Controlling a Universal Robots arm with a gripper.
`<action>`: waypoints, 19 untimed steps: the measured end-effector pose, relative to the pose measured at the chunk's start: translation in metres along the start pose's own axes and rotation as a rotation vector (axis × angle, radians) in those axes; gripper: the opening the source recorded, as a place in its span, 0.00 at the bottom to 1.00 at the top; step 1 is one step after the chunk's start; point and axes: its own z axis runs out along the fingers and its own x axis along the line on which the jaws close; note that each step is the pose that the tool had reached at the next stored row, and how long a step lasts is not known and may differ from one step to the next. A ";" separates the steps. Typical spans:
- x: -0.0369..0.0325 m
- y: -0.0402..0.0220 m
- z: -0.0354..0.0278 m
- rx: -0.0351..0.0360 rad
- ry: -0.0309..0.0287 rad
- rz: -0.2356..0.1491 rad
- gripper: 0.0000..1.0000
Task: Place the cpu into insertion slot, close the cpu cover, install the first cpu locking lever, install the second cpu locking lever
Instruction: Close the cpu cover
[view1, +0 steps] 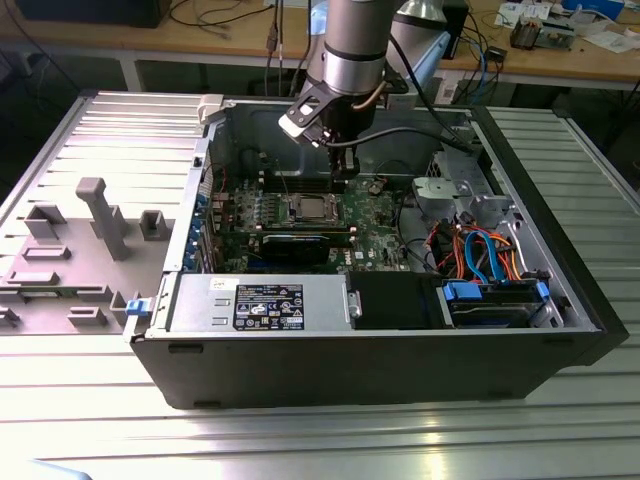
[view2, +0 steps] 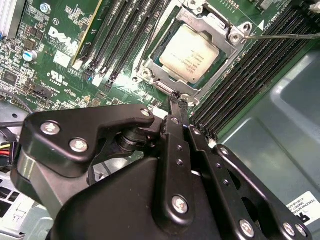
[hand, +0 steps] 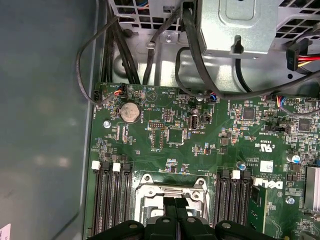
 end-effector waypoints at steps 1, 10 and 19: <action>0.0000 0.0000 0.0000 0.0000 0.0000 0.000 0.11; 0.0000 0.0000 0.0001 0.0000 0.0000 0.000 0.11; -0.0009 -0.0099 0.0024 0.0001 0.0001 0.000 0.11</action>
